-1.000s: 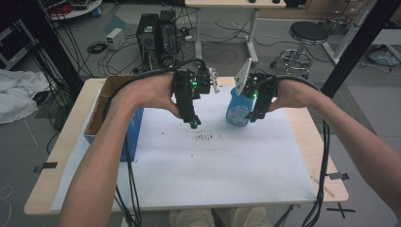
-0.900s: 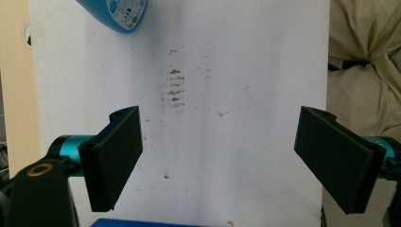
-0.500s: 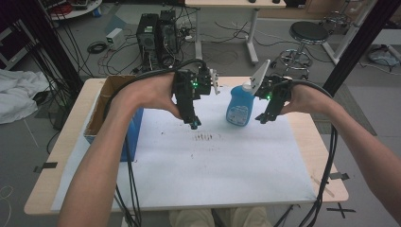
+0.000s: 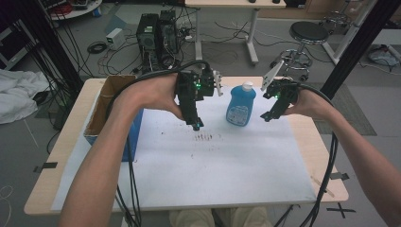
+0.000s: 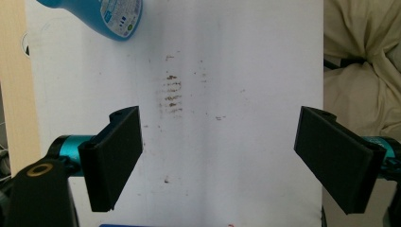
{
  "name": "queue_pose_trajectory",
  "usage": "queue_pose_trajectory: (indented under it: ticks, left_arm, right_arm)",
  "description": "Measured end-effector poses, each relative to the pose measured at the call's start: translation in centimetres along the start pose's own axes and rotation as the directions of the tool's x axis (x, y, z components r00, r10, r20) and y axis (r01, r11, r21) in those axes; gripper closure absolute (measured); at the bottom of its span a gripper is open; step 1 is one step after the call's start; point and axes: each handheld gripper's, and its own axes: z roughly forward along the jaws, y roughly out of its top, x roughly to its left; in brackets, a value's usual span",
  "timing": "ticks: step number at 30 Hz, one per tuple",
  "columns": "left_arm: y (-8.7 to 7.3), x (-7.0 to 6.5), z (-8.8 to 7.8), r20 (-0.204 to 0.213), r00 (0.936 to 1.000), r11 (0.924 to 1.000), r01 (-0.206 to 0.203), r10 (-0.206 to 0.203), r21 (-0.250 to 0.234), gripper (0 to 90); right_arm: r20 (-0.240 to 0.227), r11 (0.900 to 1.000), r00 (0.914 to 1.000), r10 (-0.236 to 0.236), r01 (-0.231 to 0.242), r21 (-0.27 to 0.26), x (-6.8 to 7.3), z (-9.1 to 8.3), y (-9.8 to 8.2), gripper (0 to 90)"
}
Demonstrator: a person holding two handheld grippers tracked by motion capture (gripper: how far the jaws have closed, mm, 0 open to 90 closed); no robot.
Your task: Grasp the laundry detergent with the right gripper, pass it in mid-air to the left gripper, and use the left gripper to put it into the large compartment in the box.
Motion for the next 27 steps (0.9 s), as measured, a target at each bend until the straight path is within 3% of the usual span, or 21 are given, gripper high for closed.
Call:
queue_pose_trajectory:
  ticks: [5,11,19,22,27]
  left_arm:
    - [-0.1,-0.1,-0.1,-0.003,1.0000,1.0000,-0.002,0.002,-0.001,16.1]
    - [-0.4,-0.2,-0.2,-0.007,1.0000,1.0000,0.003,-0.003,0.001,16.1]
    - [-0.7,-0.1,0.1,-0.001,0.9999,0.9999,0.010,-0.010,0.004,16.1]
    - [-0.7,-0.1,0.2,0.001,1.0000,0.9999,0.009,-0.009,0.004,16.1]
    - [-0.8,0.1,0.4,0.004,0.9999,0.9999,0.010,-0.010,0.005,16.1]
  right_arm:
    - [0.021,0.997,0.9977,0.064,-0.062,-0.051,-1.2,1.3,-0.5,12.7]
    - [0.020,0.983,0.9909,0.133,-0.130,-0.129,-2.6,2.7,-0.9,12.7]
    - [-0.025,0.970,0.9864,0.163,-0.164,-0.178,-3.2,4.4,-0.8,12.7]
    - [-0.023,0.970,0.9871,0.159,-0.160,-0.180,-3.2,5.1,-0.6,12.7]
    - [-0.035,0.961,0.9841,0.174,-0.178,-0.210,-3.4,5.9,-0.4,12.7]
